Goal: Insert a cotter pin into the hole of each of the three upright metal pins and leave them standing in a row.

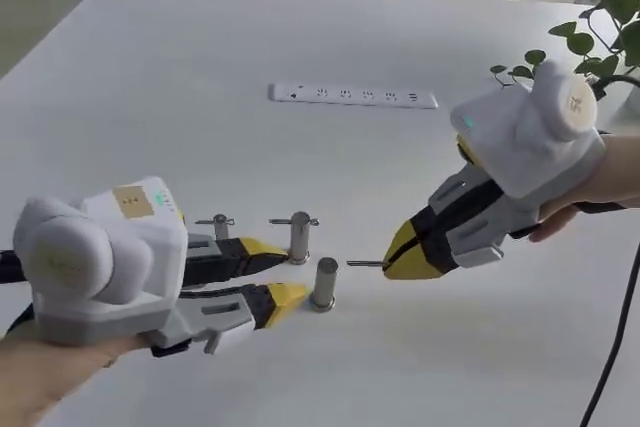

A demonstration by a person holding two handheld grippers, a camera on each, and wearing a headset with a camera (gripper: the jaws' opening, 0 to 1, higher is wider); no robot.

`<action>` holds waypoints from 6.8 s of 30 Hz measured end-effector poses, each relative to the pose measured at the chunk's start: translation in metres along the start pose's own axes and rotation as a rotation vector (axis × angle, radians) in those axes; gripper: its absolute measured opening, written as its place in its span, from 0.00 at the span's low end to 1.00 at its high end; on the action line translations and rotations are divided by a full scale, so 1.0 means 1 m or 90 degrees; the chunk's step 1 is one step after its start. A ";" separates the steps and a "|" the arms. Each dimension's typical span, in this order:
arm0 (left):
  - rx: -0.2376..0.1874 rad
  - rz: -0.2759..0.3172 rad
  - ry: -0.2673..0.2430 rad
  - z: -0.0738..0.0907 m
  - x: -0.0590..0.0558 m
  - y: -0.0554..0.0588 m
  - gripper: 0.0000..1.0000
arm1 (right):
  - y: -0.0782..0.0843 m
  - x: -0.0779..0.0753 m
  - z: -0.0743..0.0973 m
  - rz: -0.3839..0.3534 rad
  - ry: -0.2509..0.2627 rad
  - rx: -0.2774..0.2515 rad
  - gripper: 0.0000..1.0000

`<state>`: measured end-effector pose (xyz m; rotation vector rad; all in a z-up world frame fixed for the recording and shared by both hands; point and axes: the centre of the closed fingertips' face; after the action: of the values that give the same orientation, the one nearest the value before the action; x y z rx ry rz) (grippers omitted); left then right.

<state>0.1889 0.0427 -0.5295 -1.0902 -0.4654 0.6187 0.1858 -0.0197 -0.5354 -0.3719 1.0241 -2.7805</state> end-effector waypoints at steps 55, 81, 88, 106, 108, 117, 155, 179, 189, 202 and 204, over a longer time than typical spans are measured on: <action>0.044 0.102 -0.076 -0.054 0.001 0.041 0.12 | 0.002 -0.030 -0.032 0.058 -0.008 0.044 0.00; 0.044 0.121 -0.077 -0.057 0.001 0.042 0.12 | -0.008 -0.030 -0.033 0.000 0.002 0.006 0.06; 0.045 0.122 -0.078 -0.058 0.001 0.042 0.12 | 0.001 -0.030 -0.023 -0.011 0.017 0.008 0.04; 0.046 0.133 -0.075 -0.057 0.001 0.042 0.12 | -0.002 -0.029 -0.037 -0.002 0.021 0.010 0.00; 0.046 0.134 -0.075 -0.057 0.001 0.042 0.12 | -0.003 -0.030 -0.039 -0.001 0.021 0.010 0.00; 0.067 0.150 -0.084 -0.057 0.003 0.046 0.19 | -0.007 -0.031 -0.041 -0.009 0.022 0.001 0.00; 0.050 0.108 -0.064 -0.028 0.008 0.035 0.32 | -0.023 -0.038 -0.054 -0.004 0.053 -0.057 0.10; 0.028 0.102 -0.068 -0.010 0.013 0.023 0.32 | -0.018 -0.051 -0.038 -0.021 0.090 -0.065 0.08; 0.016 0.097 -0.067 0.002 0.014 0.018 0.33 | -0.006 -0.063 -0.021 -0.033 0.109 -0.055 0.08; 0.006 0.104 -0.076 0.014 0.019 0.015 0.34 | 0.008 -0.074 -0.009 -0.051 0.131 -0.045 0.08; 0.006 0.102 -0.077 0.016 0.019 0.015 0.34 | 0.009 -0.074 -0.008 -0.053 0.132 -0.045 0.08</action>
<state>0.1890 0.0708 -0.5362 -1.0915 -0.4811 0.8303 0.2554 -0.0044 -0.5599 -0.1380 1.1805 -2.9110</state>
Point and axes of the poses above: the centre of the closed fingertips' face, and the gripper's own axes: z roughly backward along the fingers, x roughly to its left, y roughly out of its underside, and after that the axes turned 10 degrees about -y, right-handed
